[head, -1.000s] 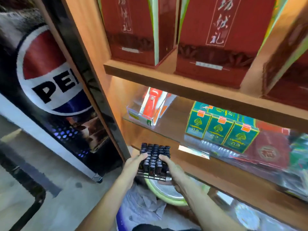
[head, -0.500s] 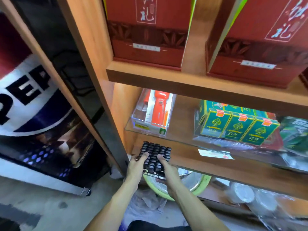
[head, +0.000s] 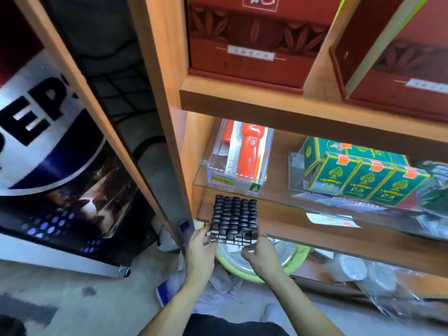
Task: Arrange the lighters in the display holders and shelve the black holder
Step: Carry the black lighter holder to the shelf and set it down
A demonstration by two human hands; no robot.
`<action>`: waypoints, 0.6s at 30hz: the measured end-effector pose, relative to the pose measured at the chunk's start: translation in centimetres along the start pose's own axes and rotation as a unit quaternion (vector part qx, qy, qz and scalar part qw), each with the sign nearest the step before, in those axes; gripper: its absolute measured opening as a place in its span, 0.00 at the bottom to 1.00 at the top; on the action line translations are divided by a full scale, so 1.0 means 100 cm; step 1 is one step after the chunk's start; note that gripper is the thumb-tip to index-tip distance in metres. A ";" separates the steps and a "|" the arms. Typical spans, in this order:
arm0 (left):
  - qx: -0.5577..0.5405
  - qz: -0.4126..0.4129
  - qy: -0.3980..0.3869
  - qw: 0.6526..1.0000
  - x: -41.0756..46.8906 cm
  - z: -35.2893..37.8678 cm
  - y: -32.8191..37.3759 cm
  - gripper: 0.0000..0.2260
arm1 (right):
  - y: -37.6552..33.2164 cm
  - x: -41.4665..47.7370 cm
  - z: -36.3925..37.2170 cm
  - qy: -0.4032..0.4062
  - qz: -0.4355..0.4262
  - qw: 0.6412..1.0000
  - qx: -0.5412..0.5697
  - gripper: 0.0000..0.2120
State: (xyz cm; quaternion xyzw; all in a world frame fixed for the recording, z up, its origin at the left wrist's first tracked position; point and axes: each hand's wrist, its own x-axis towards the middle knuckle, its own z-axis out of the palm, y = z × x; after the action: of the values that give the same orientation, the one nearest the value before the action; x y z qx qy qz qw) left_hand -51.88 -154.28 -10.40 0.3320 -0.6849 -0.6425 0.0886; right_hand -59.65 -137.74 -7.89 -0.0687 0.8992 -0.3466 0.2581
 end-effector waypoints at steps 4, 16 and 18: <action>-0.042 -0.031 0.075 0.996 0.003 0.002 -0.006 0.17 | -0.008 0.011 -0.001 0.058 -0.020 0.983 -0.174 0.28; 0.033 -0.126 0.162 0.978 0.034 0.018 -0.006 0.11 | -0.037 0.037 0.000 0.092 -0.070 0.973 -0.199 0.23; 0.037 -0.131 0.147 0.980 0.037 0.020 -0.008 0.14 | -0.040 0.039 0.002 0.093 -0.074 0.972 -0.203 0.21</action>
State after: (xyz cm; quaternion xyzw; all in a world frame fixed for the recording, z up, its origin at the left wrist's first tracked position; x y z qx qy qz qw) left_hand -55.55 -154.72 -12.64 0.5128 -0.6383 -0.5668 0.0911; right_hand -63.08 -142.00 -7.01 -0.1536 0.9631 -0.1801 0.1280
